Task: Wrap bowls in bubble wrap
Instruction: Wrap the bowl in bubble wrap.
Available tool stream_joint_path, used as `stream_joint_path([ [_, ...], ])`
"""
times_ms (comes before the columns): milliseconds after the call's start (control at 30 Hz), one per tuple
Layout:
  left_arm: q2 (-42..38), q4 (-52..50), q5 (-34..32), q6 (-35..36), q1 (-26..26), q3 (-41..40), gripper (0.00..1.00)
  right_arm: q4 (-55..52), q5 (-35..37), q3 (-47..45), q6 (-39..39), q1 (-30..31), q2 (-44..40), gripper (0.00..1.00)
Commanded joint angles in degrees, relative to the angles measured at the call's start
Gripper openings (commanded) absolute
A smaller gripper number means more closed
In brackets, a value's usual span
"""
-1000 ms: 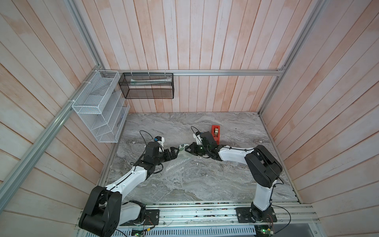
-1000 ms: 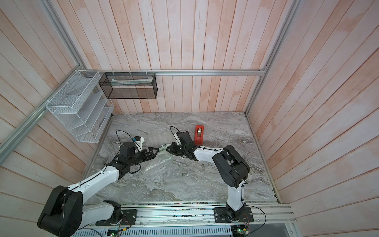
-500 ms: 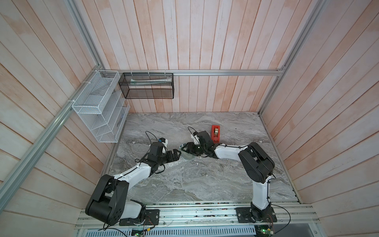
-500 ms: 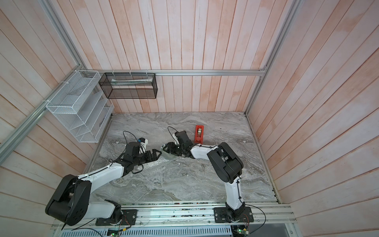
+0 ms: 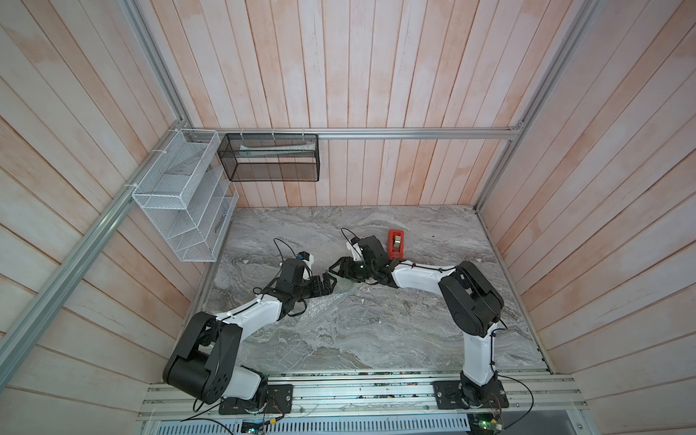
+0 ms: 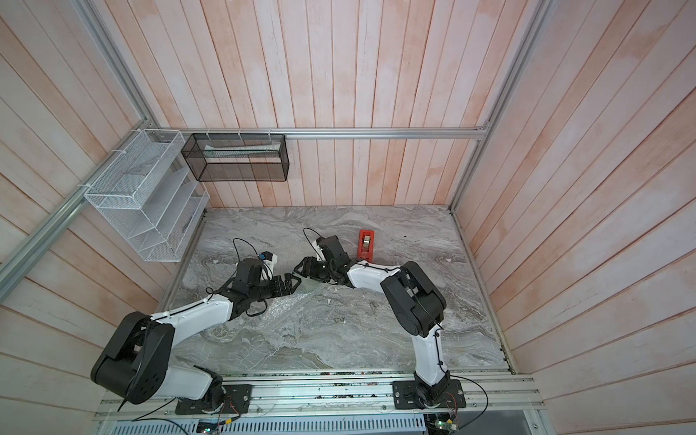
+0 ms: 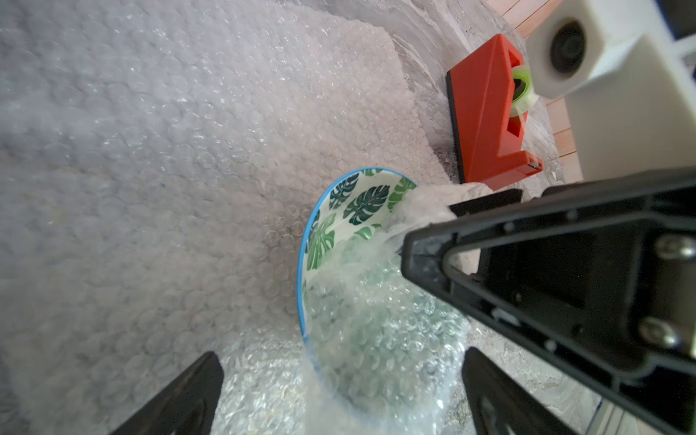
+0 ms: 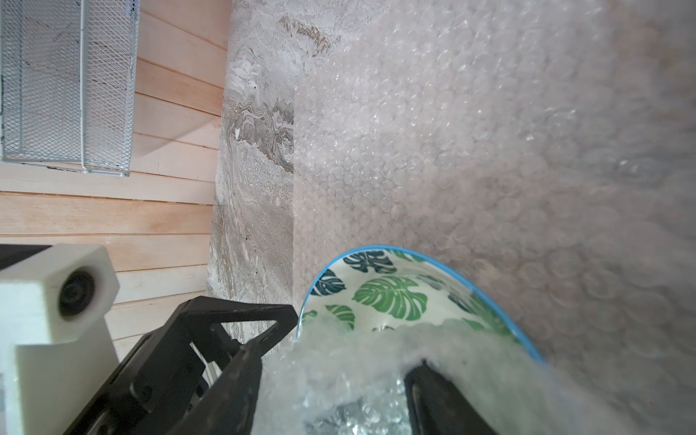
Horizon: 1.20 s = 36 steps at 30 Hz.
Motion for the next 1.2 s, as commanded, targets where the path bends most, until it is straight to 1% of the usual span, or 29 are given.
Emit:
stream_joint_path([
  [0,2.97,-0.17,-2.51,1.03,-0.30,2.49,0.99,-0.88,-0.46,1.70,-0.39,0.27,1.30,0.62],
  [167,8.56,-3.89,-6.03,-0.23,-0.25,6.38,0.97,-0.96,-0.08,1.21,-0.42,0.36,-0.27,0.62],
  [400,12.26,-8.06,-9.30,-2.46,-0.27,9.41,0.95,-1.07,0.89,-2.04,-0.75,0.02,-4.36,0.62],
  [500,12.93,-8.73,-10.13,-2.54,-0.26,9.56,0.95,-3.30,3.19,-3.28,-2.21,0.01,-7.94,0.63],
  [667,12.75,-8.46,-10.14,-2.89,-0.25,9.06,0.95,-11.75,10.47,-5.40,-5.22,0.16,-13.89,0.63],
  [767,12.26,-8.24,-10.20,-3.20,-0.23,8.70,0.94,-14.78,14.00,-8.14,-5.01,0.19,-16.34,0.62],
  [833,11.97,-8.11,-9.96,-3.38,-0.24,8.51,0.94,-15.24,15.12,-9.88,-4.56,0.40,-17.52,0.62],
  [933,11.98,-8.20,-9.74,-3.38,-0.30,8.42,0.95,-17.23,17.18,-10.41,-4.70,0.97,-17.80,0.61],
  [1167,11.08,-7.94,-9.89,-3.62,-0.26,7.69,0.94,-14.93,14.09,-10.97,-3.53,1.50,-14.54,0.60],
])
